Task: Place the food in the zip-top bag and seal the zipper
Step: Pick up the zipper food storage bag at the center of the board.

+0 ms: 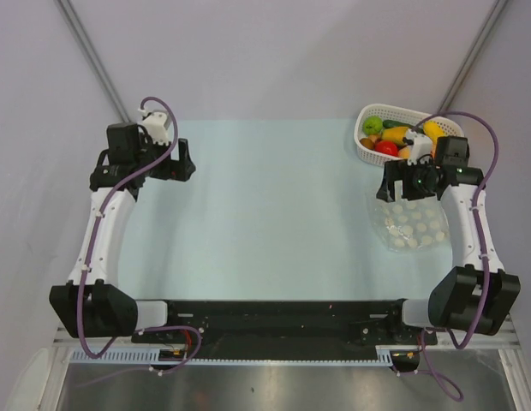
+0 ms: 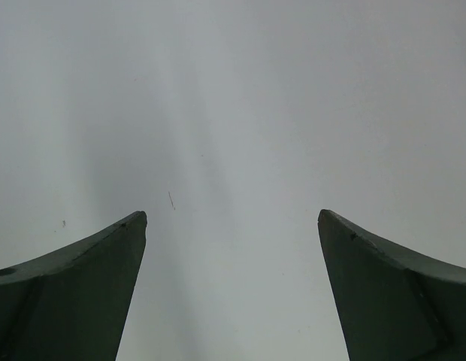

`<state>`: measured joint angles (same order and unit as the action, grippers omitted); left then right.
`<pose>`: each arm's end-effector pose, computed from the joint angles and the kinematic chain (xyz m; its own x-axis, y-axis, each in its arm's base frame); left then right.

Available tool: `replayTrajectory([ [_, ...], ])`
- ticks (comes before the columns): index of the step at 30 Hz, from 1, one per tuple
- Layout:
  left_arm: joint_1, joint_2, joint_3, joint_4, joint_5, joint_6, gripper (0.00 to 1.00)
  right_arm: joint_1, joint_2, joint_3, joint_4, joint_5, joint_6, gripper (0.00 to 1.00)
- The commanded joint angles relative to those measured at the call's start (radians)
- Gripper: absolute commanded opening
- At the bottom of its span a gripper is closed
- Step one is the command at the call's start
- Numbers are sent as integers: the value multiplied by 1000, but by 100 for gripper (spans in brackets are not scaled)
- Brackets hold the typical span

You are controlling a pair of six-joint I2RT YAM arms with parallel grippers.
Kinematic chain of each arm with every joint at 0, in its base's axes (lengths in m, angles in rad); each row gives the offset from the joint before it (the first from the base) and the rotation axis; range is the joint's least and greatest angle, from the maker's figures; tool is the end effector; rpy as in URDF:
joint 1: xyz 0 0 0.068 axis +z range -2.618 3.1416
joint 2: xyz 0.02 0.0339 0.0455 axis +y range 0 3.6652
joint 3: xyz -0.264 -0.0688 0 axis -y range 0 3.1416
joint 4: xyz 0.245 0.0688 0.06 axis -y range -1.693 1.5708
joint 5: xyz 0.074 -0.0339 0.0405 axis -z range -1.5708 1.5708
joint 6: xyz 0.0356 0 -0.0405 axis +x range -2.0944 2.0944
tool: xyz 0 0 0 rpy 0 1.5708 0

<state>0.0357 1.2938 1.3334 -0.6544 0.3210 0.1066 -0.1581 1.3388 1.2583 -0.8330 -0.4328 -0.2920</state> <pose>0.2785 -0.0013 0.3749 -0.5494 0.0814 -0.8316 0.2838 0.9543 -0.0940 0.2722 -0.0283 0.3264 -0.7170 -0.1503 -0.6807 -0.3305 0.9330 0.1421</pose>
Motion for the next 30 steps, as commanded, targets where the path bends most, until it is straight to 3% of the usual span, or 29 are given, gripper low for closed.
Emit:
replayTrajectory([
  [1,-26,1,35,-4,10,25,100,-120,-3,-3,-60,-35,-47,100],
  [6,-95,10,47,-16,-10,54,100,-285,34,-14,-135,-75,-139,100],
  [14,-126,19,55,-7,32,53,100,-490,150,-36,-129,-3,-263,100],
  [30,-201,12,59,-13,41,113,100,-583,447,62,-64,109,-337,100],
])
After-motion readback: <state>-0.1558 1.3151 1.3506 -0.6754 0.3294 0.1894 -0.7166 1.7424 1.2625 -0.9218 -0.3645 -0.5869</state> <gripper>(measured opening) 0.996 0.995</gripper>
